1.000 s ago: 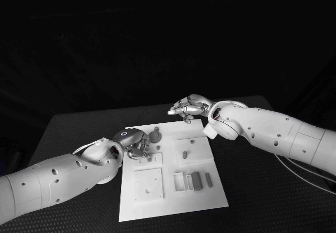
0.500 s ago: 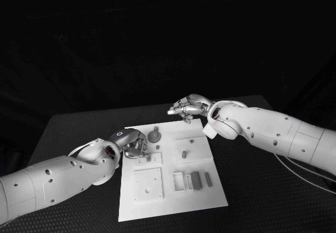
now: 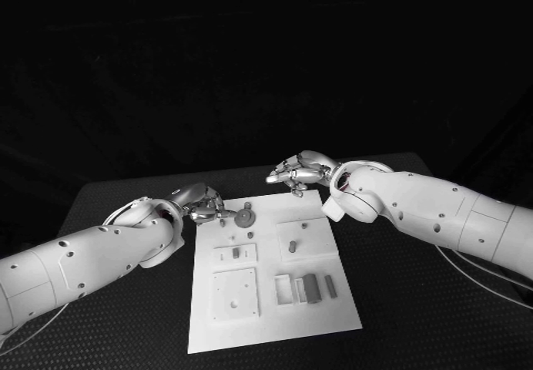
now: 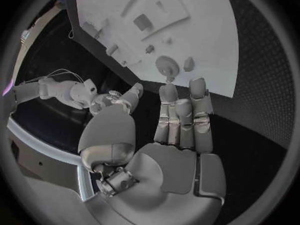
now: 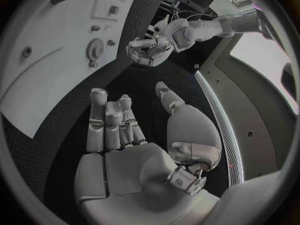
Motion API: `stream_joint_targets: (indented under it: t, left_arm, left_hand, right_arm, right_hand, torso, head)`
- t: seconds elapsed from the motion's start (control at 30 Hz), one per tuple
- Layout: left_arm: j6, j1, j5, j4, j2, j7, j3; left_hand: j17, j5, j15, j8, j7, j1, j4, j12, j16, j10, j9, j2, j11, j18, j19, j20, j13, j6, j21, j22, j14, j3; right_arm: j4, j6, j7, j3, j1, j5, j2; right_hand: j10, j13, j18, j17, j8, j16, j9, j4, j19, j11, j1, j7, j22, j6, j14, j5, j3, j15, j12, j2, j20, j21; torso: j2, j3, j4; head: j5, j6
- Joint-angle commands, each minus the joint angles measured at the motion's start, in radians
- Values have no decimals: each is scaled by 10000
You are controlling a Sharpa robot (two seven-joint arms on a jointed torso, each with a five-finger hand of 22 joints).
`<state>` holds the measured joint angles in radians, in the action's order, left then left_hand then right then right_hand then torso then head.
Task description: Assemble the parts on the task board
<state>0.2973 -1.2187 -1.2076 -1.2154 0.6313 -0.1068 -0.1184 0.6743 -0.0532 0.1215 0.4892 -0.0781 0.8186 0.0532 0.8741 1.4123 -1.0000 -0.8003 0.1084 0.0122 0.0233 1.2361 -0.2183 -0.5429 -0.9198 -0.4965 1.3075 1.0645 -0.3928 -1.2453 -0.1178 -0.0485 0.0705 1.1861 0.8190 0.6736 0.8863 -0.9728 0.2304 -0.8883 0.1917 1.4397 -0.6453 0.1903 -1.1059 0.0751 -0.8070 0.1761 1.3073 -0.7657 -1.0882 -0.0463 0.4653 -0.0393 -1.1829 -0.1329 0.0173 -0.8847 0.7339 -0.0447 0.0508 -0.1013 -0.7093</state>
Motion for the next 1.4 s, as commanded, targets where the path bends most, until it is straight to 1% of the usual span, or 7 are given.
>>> stream_joint_targets:
  t: [0.03,0.3,0.43,0.73,0.87,1.0,1.4]
  left_arm:
    - [-1917,-133,415,446,-202,-1547,-3]
    - [-2938,-288,315,1403,-715,-2379,-2]
    - [-3144,-314,304,1766,-953,-2397,0]
    - [-3564,-323,310,2026,-1202,-2533,8]
    - [-3482,-355,354,2089,-1262,-2551,12]
    - [-3524,-375,492,2220,-1335,-2562,15]
    - [-3666,-388,991,2407,-1568,-2628,31]
  left_hand:
    - [-6,45,-18,-169,-158,-426,-207,-74,-13,13,111,-90,-13,387,-101,-20,36,138,58,98,-28,436]
    - [16,44,123,-343,-8,-414,-706,-82,170,-317,255,-492,133,549,118,-85,73,-327,-35,189,197,1110]
    - [14,-492,243,-428,111,249,-491,-73,286,-623,300,-1159,244,539,356,-161,86,-683,-225,218,454,1527]
    - [-48,-440,263,-654,129,672,-709,-178,247,-706,345,-1238,278,505,365,-223,119,-832,-221,193,506,2178]
    - [-79,-332,270,-785,144,1079,-1298,-226,239,-738,337,-1167,303,495,388,-255,119,-910,-190,187,529,2632]
    - [-127,-287,304,-974,151,2908,-3464,-256,252,-787,221,-1232,291,481,488,-275,75,-1031,-184,204,573,4099]
    - [-145,-269,294,-1020,155,2891,-3480,-272,250,-808,194,-1379,300,465,520,-274,73,-1062,-160,185,590,4496]
  right_arm:
    - [9,41,-43,2,-6,31,-24]
    - [51,61,-37,2,-6,31,-76]
    - [48,58,-12,2,-6,31,-88]
    - [72,59,-12,1,-6,31,-133]
    - [61,60,-7,1,-5,31,-134]
    - [84,63,-4,1,-5,31,-161]
    - [108,62,-13,1,-5,31,-192]
  right_hand:
    - [-66,15,314,14,-45,63,-17,23,9,-29,13,88,163,19,66,-19,-47,24,-57,118,78,54]
    - [-65,16,314,14,-45,63,-17,22,8,-30,16,88,163,18,66,-19,-48,24,-59,121,78,53]
    - [-64,20,314,16,-45,64,-18,7,7,-29,38,88,162,16,64,-19,-54,24,-62,140,77,54]
    - [-64,24,314,18,-47,65,-18,-10,7,-30,62,88,161,17,64,-19,-60,24,-64,159,75,56]
    - [-64,25,314,18,-47,65,-18,-10,7,-30,63,88,161,18,64,-19,-61,24,-65,160,76,56]
    - [-65,25,314,18,-48,65,-18,-9,8,-30,64,88,161,19,64,-19,-62,24,-65,160,76,56]
    - [-66,29,314,20,-50,65,-18,-20,9,-30,82,88,160,21,64,-19,-68,24,-67,167,75,58]
  torso:
    - [10,-15,-11]
    - [22,-6,-21]
    - [15,-3,-3]
    - [13,-1,-11]
    - [18,1,-5]
    - [20,4,-3]
    - [20,7,-14]
  head:
    - [21,14]
    - [38,41]
    - [16,45]
    - [51,9]
    - [42,3]
    - [55,0]
    - [40,-19]
